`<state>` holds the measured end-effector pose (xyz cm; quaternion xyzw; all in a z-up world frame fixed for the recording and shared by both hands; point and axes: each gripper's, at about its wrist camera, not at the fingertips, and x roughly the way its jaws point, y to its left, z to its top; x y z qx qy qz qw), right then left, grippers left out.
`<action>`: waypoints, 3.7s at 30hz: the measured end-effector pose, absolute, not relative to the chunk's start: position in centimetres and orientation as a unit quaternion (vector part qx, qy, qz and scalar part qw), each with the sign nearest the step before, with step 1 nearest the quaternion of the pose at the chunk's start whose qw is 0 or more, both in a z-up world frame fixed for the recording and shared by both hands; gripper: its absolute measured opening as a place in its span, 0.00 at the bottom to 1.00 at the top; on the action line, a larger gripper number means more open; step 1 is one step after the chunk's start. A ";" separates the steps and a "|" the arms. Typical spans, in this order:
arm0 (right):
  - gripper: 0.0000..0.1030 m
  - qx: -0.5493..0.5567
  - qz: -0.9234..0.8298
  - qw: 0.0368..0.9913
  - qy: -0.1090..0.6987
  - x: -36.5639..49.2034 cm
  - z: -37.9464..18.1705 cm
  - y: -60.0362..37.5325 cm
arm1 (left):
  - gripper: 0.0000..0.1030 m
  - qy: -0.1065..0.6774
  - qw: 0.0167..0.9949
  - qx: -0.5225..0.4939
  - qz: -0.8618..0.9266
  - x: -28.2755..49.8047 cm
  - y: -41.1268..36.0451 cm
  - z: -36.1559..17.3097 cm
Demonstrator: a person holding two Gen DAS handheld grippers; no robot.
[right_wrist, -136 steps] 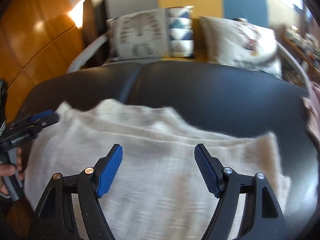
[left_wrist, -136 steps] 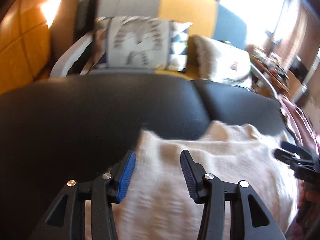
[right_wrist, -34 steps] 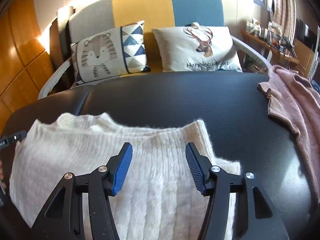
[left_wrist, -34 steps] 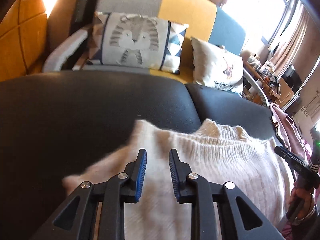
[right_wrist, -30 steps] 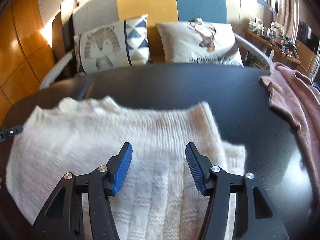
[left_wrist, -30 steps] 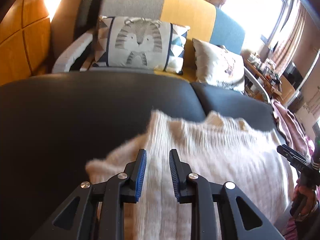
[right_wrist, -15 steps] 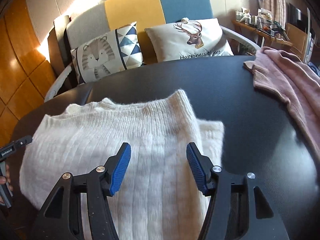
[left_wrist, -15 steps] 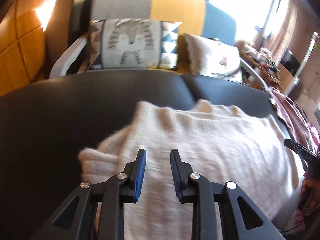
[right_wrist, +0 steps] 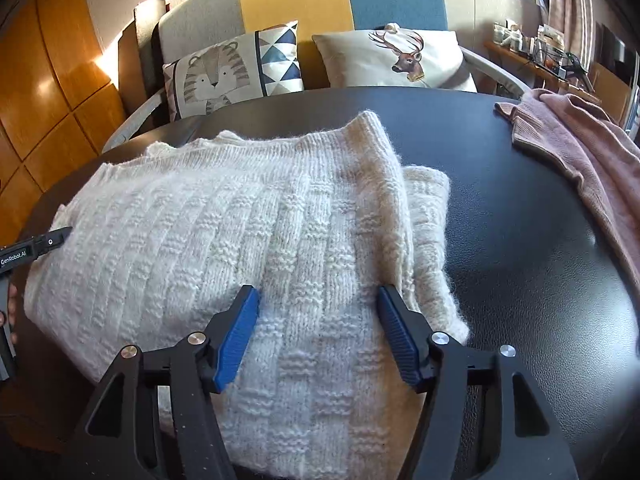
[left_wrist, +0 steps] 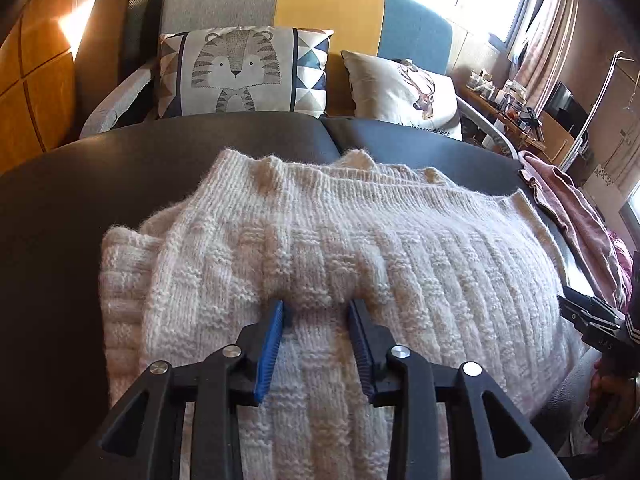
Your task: Fold clothes
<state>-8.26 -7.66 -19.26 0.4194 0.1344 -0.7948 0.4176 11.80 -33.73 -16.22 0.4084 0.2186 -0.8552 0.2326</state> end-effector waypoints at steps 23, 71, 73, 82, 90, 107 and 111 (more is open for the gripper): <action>0.72 0.416 -0.804 0.386 0.175 -4.1 -20.2 -5.5 | 1.00 0.134 0.243 0.456 -0.846 12.6 -26.6 -18.1; 0.79 0.433 -0.799 0.376 0.181 -3.6 -20.1 -7.2 | 1.00 0.142 0.242 0.457 -0.844 12.9 -25.3 -18.4; 0.79 0.434 -0.799 0.376 0.181 -3.6 -20.1 -7.2 | 1.00 0.139 0.239 0.464 -0.842 12.7 -25.3 -18.2; 0.79 0.438 -0.796 0.379 0.177 -3.8 -19.8 -7.1 | 1.00 0.156 0.238 0.458 -0.842 13.2 -26.9 -16.5; 0.79 0.428 -0.816 0.364 0.133 -6.1 -17.9 -5.7 | 1.00 0.164 0.297 0.433 -0.835 15.1 -31.4 -14.7; 0.88 0.457 -0.799 0.365 0.138 -12.8 -20.6 -9.5 | 1.00 0.195 0.305 0.441 -0.821 11.4 -36.6 -18.1; 0.91 0.469 -0.794 0.373 0.102 -13.2 -21.3 -8.2 | 1.00 0.218 0.291 0.430 -0.827 12.0 -37.0 -18.6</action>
